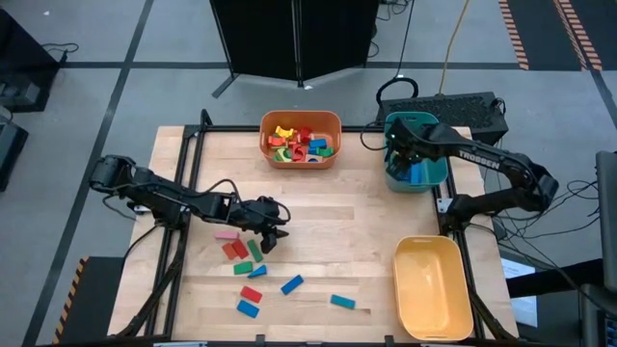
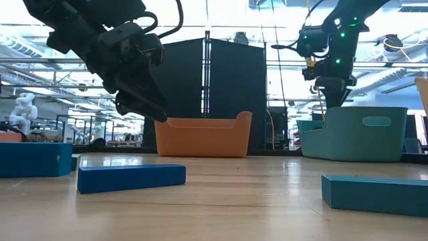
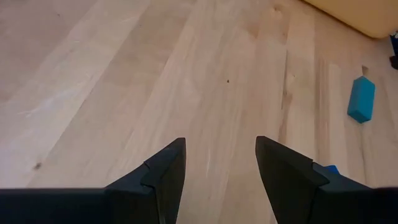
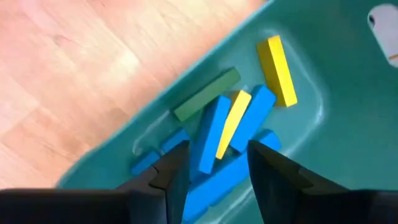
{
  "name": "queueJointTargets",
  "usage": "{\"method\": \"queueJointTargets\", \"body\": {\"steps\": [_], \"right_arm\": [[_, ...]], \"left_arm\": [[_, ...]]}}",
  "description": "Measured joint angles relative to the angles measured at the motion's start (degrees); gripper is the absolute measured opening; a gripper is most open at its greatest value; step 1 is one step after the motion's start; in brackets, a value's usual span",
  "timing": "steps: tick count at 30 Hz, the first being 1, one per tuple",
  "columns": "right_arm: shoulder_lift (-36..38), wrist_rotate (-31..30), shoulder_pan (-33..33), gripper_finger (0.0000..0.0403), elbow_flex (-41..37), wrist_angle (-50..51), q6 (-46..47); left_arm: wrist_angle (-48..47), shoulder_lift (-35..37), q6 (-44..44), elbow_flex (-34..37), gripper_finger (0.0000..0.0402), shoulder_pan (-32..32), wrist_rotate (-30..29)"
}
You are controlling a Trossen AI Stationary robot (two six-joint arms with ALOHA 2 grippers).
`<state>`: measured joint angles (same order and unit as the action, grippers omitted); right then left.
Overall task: Sort blocks by size
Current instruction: Put the blue rectangular block into the green bin
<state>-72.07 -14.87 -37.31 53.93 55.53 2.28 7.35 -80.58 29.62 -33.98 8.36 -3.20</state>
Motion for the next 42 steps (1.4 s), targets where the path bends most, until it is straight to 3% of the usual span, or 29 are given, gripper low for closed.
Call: {"method": "queueJointTargets", "body": {"steps": [6,12,22,30,37,42], "right_arm": [[3.7,-0.4,3.5,0.0127,0.0,-0.5,2.3],[12.1,-0.6,9.0,0.0110,0.0,-1.4,7.1],[21.6,4.4,27.4,0.0089,0.0,-8.8,18.9],[15.4,-1.1,43.6,0.0076,0.0,-18.0,25.0],[5.9,-6.3,51.6,0.0063,0.0,-19.1,32.6],[-0.8,-6.6,56.1,0.0055,0.0,-23.0,36.1]], "left_arm": [[-0.8,0.0,0.0,0.0,0.0193,1.6,-0.2],[-1.0,0.0,0.0,-1.4,0.0193,6.3,-3.0],[-5.1,-4.9,2.7,-8.3,0.0193,17.5,-12.8],[-5.6,-15.7,4.3,-15.4,0.0193,22.7,-13.6],[-13.2,-20.2,7.7,-21.4,0.0193,25.2,-14.1],[-14.3,-22.9,12.6,-23.0,0.0193,26.6,-14.2]]}}
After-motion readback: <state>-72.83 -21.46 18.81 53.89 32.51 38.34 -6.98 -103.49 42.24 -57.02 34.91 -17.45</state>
